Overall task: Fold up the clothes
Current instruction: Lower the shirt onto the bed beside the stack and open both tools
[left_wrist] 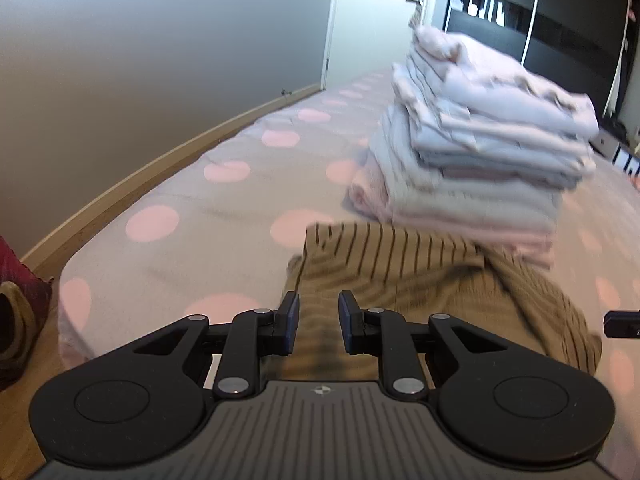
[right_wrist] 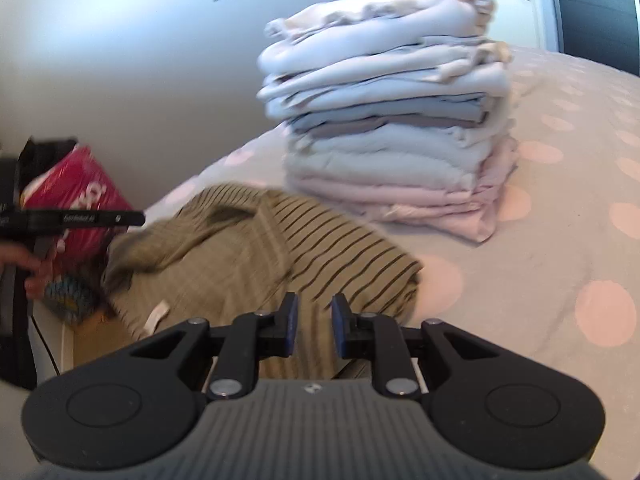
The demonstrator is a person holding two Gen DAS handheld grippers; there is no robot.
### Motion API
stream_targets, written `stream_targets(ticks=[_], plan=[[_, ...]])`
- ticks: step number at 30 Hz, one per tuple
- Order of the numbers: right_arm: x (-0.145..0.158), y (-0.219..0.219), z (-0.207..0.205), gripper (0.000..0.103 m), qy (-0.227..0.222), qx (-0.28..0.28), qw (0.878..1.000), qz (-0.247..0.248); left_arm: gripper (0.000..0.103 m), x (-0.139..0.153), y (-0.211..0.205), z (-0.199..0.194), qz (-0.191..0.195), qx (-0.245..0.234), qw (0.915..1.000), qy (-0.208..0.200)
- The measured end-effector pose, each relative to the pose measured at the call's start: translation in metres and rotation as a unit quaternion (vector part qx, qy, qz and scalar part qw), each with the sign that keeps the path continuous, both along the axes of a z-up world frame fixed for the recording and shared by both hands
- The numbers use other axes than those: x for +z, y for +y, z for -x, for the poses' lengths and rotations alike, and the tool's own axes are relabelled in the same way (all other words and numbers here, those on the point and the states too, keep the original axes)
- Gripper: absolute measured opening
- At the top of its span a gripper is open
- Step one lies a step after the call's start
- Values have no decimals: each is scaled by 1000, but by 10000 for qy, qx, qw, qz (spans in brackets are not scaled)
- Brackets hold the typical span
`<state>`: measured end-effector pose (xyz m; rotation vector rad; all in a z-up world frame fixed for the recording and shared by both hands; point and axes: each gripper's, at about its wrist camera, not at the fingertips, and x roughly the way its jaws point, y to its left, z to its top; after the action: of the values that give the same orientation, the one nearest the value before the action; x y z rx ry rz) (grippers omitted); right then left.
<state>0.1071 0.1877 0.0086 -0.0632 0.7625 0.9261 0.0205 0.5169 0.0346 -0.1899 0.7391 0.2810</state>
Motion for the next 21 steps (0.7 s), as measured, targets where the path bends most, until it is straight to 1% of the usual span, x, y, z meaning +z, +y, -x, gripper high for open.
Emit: stream_targets(ticks=[2,4,7,9,11,14,17,19,21], plan=[[-8,9,12,22,44,156,9997,155,18,-10,-6,4,-108,13,9995,285],[-20,18,20,22,115,193,9989,400,18,-24,-6,7,-93,95,9987,484],[-38,29,23,22,289,190,9973,648,18,-40,-3,7,78,158,9980,606],[-45,36,23,22,329,156,9966,734,18,-43,-4,6,75,182,9977,655],[-45,39,23,22,322,114,9963,784,18,-44,-5,5,68,210,9974,689],[-38,38,27,23,268,101,9957,884,18,-35,-8,8,21,270,9973,689],[-27,32,32,33,199,96,9951,969,20,-20,-19,15,-127,252,9969,732],[-21,29,36,34,183,130,9943,1044,25,-13,-29,20,-124,214,9960,863],[-15,26,42,36,162,174,9936,1105,27,-9,-41,29,-88,152,9944,1037]])
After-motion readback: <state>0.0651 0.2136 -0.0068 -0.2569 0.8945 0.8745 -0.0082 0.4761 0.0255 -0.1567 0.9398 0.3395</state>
